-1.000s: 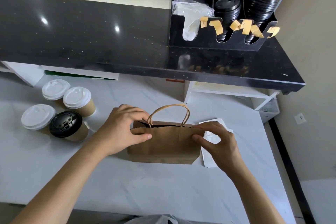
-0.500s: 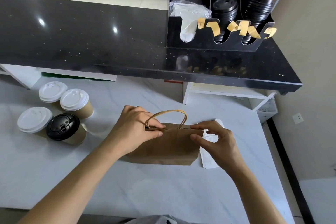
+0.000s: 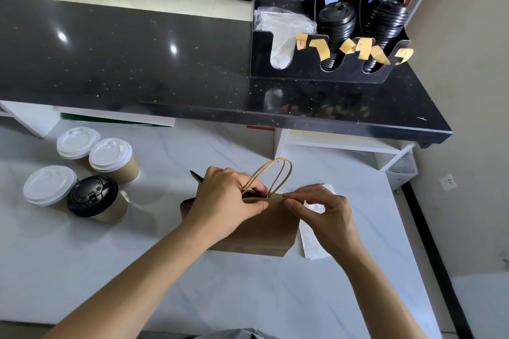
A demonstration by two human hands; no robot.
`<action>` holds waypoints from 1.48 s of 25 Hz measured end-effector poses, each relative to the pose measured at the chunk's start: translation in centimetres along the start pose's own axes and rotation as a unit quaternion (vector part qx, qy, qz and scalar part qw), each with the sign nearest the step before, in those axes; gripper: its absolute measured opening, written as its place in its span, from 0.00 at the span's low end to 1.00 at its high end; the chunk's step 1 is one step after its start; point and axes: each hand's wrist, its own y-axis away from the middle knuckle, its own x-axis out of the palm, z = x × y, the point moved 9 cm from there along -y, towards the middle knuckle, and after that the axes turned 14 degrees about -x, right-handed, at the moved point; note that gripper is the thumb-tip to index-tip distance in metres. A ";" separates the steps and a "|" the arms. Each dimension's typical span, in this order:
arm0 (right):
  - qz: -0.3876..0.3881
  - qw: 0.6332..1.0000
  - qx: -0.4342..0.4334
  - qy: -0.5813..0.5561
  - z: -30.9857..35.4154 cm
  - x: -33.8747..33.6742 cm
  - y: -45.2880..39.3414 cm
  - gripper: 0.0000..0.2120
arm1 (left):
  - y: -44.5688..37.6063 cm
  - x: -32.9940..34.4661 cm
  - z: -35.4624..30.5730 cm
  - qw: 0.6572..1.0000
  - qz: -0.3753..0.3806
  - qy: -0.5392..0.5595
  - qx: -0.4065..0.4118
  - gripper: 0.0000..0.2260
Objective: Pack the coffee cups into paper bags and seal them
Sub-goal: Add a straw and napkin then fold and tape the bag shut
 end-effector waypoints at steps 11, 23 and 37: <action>0.046 0.999 -0.002 0.020 -0.2 0.7 -1.2 0.07 | -0.8 -0.8 -0.4 0.999 -0.015 0.038 0.011 0.05; 0.015 0.999 0.011 0.028 -1.6 1.6 -5.5 0.06 | -5.4 -1.9 1.1 0.998 -0.002 0.039 -0.055 0.05; -0.087 0.995 0.011 0.040 1.7 -1.3 -14.6 0.06 | -7.8 -2.9 -1.3 0.997 0.029 0.054 -0.038 0.07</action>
